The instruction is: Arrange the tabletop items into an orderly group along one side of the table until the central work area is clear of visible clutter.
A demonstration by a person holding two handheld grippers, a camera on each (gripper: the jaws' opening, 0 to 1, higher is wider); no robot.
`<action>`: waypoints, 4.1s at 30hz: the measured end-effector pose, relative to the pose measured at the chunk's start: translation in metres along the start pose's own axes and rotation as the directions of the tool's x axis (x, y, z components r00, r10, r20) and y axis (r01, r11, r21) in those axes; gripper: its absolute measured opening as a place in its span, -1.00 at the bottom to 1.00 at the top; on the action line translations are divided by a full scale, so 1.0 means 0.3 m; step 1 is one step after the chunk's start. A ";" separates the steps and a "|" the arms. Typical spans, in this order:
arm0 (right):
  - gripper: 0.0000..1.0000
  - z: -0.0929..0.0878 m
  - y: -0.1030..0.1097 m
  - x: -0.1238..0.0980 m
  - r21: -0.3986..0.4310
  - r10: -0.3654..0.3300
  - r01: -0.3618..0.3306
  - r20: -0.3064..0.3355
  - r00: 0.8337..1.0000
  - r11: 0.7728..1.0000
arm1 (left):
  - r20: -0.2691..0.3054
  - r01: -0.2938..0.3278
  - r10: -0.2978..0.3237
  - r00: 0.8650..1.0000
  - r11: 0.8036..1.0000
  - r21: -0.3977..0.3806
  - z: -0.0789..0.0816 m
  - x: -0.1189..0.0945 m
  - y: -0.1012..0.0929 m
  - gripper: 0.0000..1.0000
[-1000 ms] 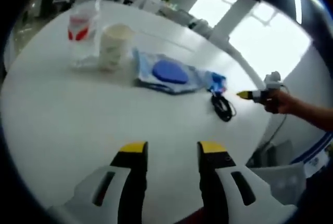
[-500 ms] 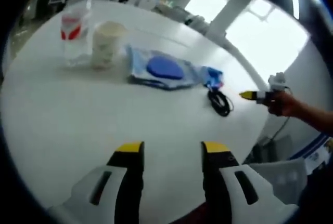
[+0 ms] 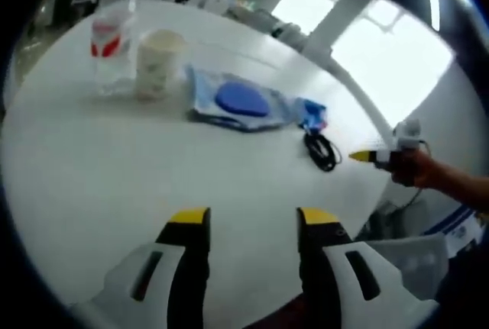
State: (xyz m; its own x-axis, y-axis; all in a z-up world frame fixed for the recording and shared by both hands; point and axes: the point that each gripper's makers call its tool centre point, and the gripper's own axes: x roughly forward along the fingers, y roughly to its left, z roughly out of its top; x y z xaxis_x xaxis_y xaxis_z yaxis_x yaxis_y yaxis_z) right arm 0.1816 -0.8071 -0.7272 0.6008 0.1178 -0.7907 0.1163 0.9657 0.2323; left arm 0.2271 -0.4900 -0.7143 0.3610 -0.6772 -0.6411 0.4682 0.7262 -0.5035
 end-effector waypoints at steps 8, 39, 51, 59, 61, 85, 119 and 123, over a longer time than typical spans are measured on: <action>-0.03 -0.020 -0.003 0.021 -0.012 -0.001 0.001 -0.022 1.000 1.000 | 0.025 0.023 -0.023 0.999 1.000 -0.003 0.020 -0.015 -0.023 -0.14; -0.07 0.006 0.052 0.083 -0.102 -0.023 0.018 -0.046 0.999 0.995 | 0.034 0.035 -0.034 0.999 0.998 -0.044 0.023 -0.036 -0.019 -0.09; -0.10 0.005 0.139 0.023 -0.160 -0.034 0.024 -0.059 0.998 0.987 | 0.043 0.052 -0.050 0.998 0.997 -0.052 0.037 -0.024 -0.011 -0.10; -0.11 0.034 0.148 0.030 -0.129 -0.002 -0.004 -0.043 0.999 0.992 | 0.049 0.057 -0.054 0.997 0.997 -0.054 0.045 -0.015 -0.002 -0.10; -0.11 0.053 0.139 0.048 -0.119 0.002 -0.006 -0.035 0.999 0.993 | 0.049 0.054 -0.051 0.998 0.997 -0.056 0.043 -0.015 0.003 -0.10; -0.33 0.070 0.097 0.125 -0.157 -0.035 0.026 -0.057 0.998 0.987 | 0.046 0.040 -0.037 0.998 0.997 -0.064 0.039 -0.015 0.015 -0.10; -0.67 0.067 0.051 0.134 -0.145 -0.083 0.075 -0.048 0.995 0.987 | 0.037 0.043 -0.041 0.998 0.997 -0.065 0.032 -0.016 0.012 -0.11; -0.67 0.055 0.067 0.118 -0.157 -0.080 0.071 -0.051 0.995 0.985 | 0.038 0.043 -0.041 0.998 0.997 -0.066 0.031 -0.017 0.013 -0.11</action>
State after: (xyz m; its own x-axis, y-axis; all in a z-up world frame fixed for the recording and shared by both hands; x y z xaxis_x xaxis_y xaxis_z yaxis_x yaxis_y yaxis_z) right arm 0.2184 -0.7873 -0.7412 0.5482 0.0515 -0.8348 0.0330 0.9960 0.0831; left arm 0.2346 -0.4849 -0.7075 0.3717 -0.7102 -0.5979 0.4287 0.7026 -0.5680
